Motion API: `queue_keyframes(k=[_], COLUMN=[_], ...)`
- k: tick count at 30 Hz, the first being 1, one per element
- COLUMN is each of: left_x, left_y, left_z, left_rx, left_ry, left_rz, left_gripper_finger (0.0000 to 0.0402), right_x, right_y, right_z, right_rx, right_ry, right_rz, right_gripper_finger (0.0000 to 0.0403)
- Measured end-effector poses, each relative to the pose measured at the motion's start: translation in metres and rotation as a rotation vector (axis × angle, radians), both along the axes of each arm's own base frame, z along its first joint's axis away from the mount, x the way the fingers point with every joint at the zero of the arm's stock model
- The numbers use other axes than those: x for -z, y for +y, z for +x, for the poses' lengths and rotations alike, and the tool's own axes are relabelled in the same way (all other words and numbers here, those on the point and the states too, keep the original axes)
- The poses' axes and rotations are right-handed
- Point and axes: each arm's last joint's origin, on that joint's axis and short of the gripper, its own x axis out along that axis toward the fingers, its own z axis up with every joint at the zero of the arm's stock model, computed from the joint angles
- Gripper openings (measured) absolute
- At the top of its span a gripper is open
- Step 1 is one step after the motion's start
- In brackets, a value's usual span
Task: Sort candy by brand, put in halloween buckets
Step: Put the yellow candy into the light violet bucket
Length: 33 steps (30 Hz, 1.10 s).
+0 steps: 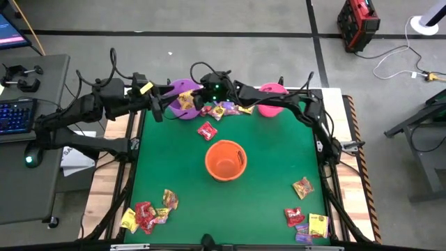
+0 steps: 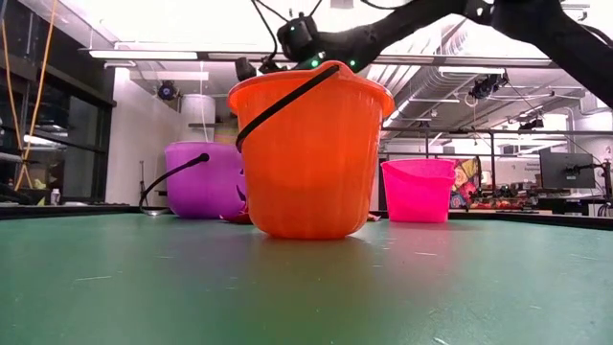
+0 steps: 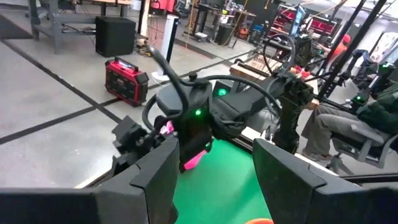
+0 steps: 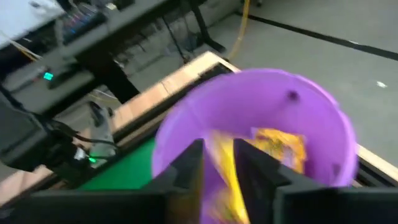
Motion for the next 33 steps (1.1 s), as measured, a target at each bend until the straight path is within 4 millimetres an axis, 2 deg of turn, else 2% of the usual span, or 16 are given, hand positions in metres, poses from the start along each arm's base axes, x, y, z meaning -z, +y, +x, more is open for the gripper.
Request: queue_keyframes(k=[6,9,11,15,20,23,26,30,33], left_x=[0.001,0.004,0.010,0.035,0.063,0.083,0.113,0.151,0.165], left_y=[0.000,-0.001,-0.002,-0.005,-0.019,-0.044,-0.080,-0.131,-0.169], left_z=[0.000,-0.001,-0.002,0.000,0.012,0.022,0.024,0.013,0.010], left_rx=[0.002,0.022,0.043,0.043,0.075,0.189,0.298,0.376,0.483], left_ry=[0.010,0.044,0.099,0.280,0.532,0.654,0.815,0.963,0.936], left_rz=[-0.002,-0.012,-0.049,-0.258,-0.464,-0.571,-0.650,-0.665,-0.701], left_gripper_finger=[0.0193,0.0193,0.0193,0.0193,0.0193,0.0193,0.0193,0.0193,0.0193], right_x=[0.001,-0.012,-0.030,-0.069,-0.105,-0.120,-0.122,-0.123,-0.122], right_y=[-0.004,-0.011,-0.022,-0.040,-0.046,-0.042,-0.040,-0.036,-0.034], right_z=[0.001,-0.005,-0.016,-0.047,-0.096,-0.125,-0.145,-0.159,-0.161], right_rx=[0.028,-0.019,-0.026,-0.036,-0.046,-0.064,-0.082,-0.100,-0.117], right_ry=[-0.034,-0.032,-0.037,0.022,0.187,0.291,0.403,0.479,0.502], right_rz=[0.023,-0.011,-0.030,-0.091,-0.169,-0.177,-0.160,-0.130,-0.124], right_gripper_finger=[0.0216,0.0259,0.0272,0.0276,0.0277,0.0277,0.0277,0.0277,0.0277])
